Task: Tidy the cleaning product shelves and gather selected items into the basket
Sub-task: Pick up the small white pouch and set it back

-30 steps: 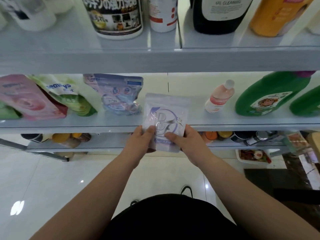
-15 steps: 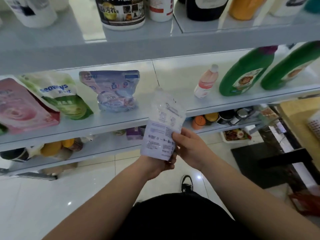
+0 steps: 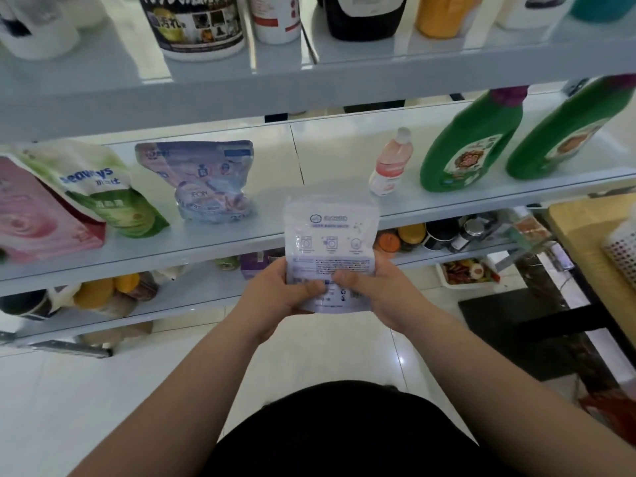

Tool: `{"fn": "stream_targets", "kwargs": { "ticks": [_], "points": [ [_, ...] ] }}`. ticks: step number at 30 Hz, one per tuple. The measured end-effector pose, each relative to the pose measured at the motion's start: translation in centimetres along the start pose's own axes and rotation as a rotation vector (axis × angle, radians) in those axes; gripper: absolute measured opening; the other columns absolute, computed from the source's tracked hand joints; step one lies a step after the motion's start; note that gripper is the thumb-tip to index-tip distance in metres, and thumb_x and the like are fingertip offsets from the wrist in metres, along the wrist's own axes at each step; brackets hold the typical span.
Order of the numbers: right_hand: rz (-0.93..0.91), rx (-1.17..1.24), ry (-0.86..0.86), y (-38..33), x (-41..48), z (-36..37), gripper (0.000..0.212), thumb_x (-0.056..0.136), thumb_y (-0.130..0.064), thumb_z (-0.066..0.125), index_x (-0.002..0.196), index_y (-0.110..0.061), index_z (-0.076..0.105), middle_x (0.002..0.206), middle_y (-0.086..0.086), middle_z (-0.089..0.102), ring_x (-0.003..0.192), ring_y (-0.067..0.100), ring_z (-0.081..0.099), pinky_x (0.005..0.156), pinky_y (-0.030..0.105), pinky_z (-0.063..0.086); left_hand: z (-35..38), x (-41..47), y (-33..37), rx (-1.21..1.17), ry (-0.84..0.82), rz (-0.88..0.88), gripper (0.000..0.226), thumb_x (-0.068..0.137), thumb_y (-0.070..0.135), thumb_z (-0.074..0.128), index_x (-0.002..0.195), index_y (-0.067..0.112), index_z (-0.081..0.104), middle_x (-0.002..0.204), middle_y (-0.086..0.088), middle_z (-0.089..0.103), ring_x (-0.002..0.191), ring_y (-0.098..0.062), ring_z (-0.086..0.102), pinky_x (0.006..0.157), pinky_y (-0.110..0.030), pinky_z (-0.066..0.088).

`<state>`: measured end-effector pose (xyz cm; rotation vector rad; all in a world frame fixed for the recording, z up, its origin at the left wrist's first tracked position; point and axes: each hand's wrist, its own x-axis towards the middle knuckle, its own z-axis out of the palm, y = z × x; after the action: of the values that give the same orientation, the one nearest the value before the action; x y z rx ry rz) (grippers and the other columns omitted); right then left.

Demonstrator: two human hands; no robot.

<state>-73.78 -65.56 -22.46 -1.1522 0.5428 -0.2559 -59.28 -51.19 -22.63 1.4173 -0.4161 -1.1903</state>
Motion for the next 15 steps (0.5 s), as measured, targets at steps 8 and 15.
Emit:
{"fn": "stream_targets", "kwargs": {
  "ticks": [8,15],
  "points": [
    [0.026,-0.005,-0.076,-2.4,0.8,-6.4,0.047,0.08,-0.01,0.078,0.125,-0.016,0.065,0.12,0.005,0.076,0.11,0.026,0.073,0.087,0.035,0.062,7.3,1.6,-0.4,0.061,0.207,0.133,0.04,0.075,0.034,0.082,0.113,0.038,0.071,0.111,0.002,0.078,0.099,-0.023,0.076,0.077,-0.042,0.064],
    [0.229,0.156,-0.149,-3.8,0.9,-10.7,0.062,0.088,-0.06,0.061,0.132,-0.016,0.066,0.13,0.012,0.071,0.12,0.032,0.068,0.095,0.047,0.058,14.0,1.8,-0.8,-0.359,0.453,-0.01,0.015,0.102,0.032,0.058,0.108,0.02,0.065,0.095,-0.004,0.074,0.063,-0.015,0.065,0.041,-0.021,0.043]
  ]
}}
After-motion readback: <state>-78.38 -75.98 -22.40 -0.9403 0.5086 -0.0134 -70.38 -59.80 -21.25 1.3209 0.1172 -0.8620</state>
